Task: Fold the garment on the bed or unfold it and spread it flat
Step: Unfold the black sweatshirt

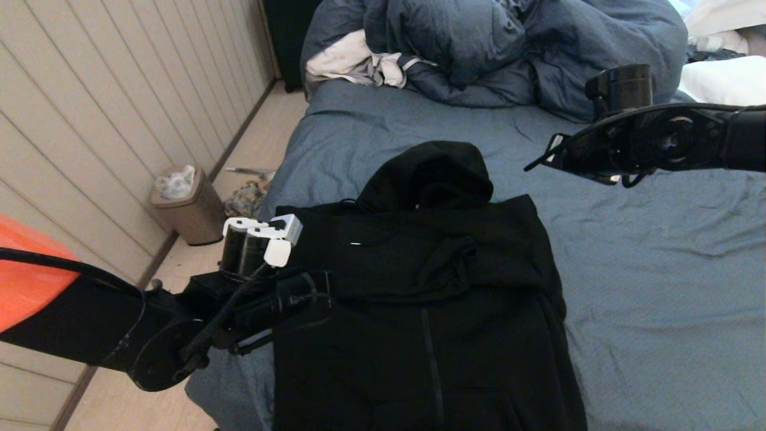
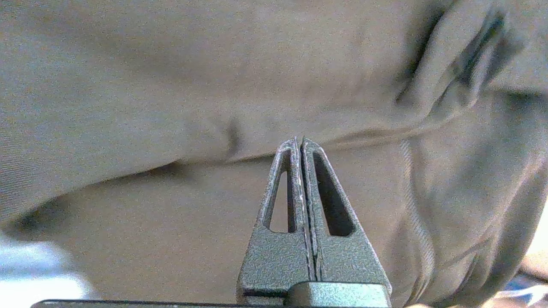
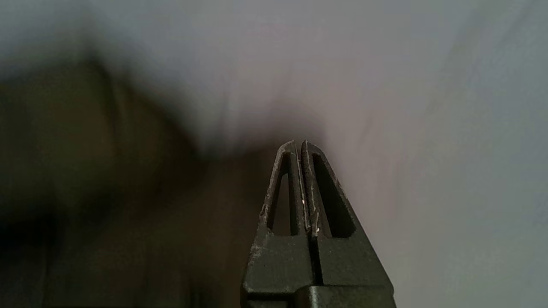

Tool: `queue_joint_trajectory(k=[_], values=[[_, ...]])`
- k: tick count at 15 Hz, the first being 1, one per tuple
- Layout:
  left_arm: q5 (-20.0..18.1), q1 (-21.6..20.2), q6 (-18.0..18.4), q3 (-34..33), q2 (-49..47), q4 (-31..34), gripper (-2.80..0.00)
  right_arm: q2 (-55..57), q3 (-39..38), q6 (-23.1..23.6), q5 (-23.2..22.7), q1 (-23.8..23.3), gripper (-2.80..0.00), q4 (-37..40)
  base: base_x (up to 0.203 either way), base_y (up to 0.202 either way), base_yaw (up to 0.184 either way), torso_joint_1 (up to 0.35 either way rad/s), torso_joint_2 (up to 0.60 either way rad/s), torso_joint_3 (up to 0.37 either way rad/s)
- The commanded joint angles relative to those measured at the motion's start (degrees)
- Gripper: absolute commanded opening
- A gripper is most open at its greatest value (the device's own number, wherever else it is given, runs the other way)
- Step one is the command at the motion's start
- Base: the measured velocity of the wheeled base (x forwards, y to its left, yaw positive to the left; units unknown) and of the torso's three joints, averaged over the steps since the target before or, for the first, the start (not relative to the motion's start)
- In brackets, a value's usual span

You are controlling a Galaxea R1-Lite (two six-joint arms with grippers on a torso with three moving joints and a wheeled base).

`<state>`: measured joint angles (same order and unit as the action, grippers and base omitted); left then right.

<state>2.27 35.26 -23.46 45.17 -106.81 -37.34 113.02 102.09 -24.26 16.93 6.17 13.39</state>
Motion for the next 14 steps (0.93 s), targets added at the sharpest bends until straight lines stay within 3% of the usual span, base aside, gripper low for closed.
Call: queue_joint_trajectory(k=[1, 3, 8, 11, 14], values=[[-1.0, -2.1, 2.5, 0.0, 4.4, 3.1, -2.8, -5.0, -4.7, 1.4, -8.1, 0.0, -2.8, 12.6, 0.0, 0.0, 0.0, 0.0, 0.0, 0.0], [-2.6, -4.2, 3.1, 0.9, 5.5, 5.0, -2.8, -6.7, -9.0, 6.4, -10.9, 0.1, -2.8, 11.2, 0.0, 0.0, 0.0, 0.0, 0.0, 0.0], [-2.9, -5.5, 3.1, 2.3, 4.9, 6.6, -2.8, -6.7, -16.4, 8.5, -11.7, 3.4, -2.8, -7.1, 0.0, 0.0, 0.0, 0.0, 0.0, 0.0], [-2.9, -7.2, 3.1, 3.3, 4.1, 6.8, -2.8, -6.1, -15.6, 9.8, -11.7, 7.0, -2.8, -7.7, 0.0, 0.0, 0.0, 0.0, 0.0, 0.0], [-2.9, -7.2, 3.1, 3.3, 4.1, 7.1, -2.8, -5.6, -16.2, 9.6, -11.8, 7.3, -2.8, -7.9, 0.0, 0.0, 0.0, 0.0, 0.0, 0.0]])
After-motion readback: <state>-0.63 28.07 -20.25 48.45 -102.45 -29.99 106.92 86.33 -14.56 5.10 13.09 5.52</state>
